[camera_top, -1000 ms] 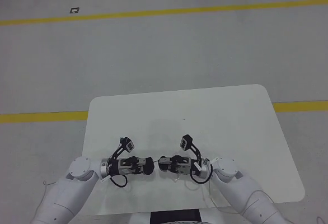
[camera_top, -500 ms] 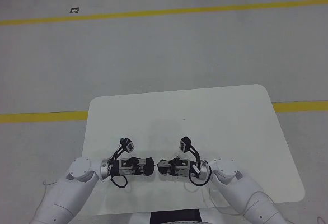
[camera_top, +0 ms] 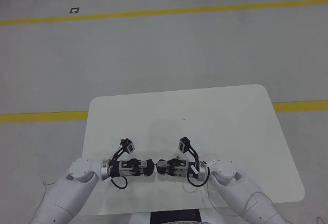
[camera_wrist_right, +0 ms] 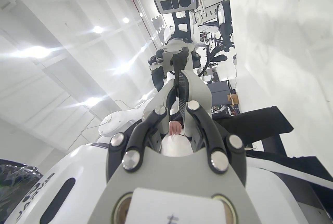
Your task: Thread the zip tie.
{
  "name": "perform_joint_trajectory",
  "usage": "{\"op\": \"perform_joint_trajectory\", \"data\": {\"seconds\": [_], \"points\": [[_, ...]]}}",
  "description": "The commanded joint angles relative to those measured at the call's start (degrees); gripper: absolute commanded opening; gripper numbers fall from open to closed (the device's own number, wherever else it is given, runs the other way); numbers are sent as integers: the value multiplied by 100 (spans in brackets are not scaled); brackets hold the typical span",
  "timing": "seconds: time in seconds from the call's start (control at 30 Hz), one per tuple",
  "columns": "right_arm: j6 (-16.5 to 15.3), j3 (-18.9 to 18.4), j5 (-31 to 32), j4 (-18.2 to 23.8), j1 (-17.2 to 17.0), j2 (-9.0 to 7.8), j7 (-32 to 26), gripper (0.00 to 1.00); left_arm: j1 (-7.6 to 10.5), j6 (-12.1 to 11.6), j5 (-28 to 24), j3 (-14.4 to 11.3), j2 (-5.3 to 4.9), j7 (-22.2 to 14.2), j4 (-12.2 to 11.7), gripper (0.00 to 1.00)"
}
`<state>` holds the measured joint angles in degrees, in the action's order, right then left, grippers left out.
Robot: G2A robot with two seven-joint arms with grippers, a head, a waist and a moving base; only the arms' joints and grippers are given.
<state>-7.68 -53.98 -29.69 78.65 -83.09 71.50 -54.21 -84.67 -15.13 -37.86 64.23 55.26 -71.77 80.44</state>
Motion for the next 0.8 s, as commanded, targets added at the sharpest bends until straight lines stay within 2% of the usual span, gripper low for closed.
{"op": "perform_joint_trajectory", "data": {"seconds": [0.0, 0.07, 0.33, 0.37, 0.43, 0.47, 0.77], "points": [[7, -5, 0, 23, -9, -7, 12, 0, -6, 1, 5, -9, -6, -1, 4, 7], [9, -11, -5, 49, -21, -15, 22, 0, -8, 6, 22, -23, -12, -1, 8, 0], [3, -18, -89, 84, -33, -36, -12, 0, -2, 13, 40, -49, -38, -2, 10, 0], [2, -18, -96, 82, -31, -38, -20, 29, -4, 8, 33, -45, -42, -7, 12, 0], [-19, -21, -110, 87, -23, -43, -31, 62, -13, -1, 18, -32, -53, -21, 17, 0], [-31, -22, -119, 86, -22, -45, -38, 100, -18, -4, 12, -26, -58, -27, 24, 0], [-253, -145, -484, -56, -55, -81, -350, 100, -95, -33, 12, 111, -136, -213, 87, 0]]}}
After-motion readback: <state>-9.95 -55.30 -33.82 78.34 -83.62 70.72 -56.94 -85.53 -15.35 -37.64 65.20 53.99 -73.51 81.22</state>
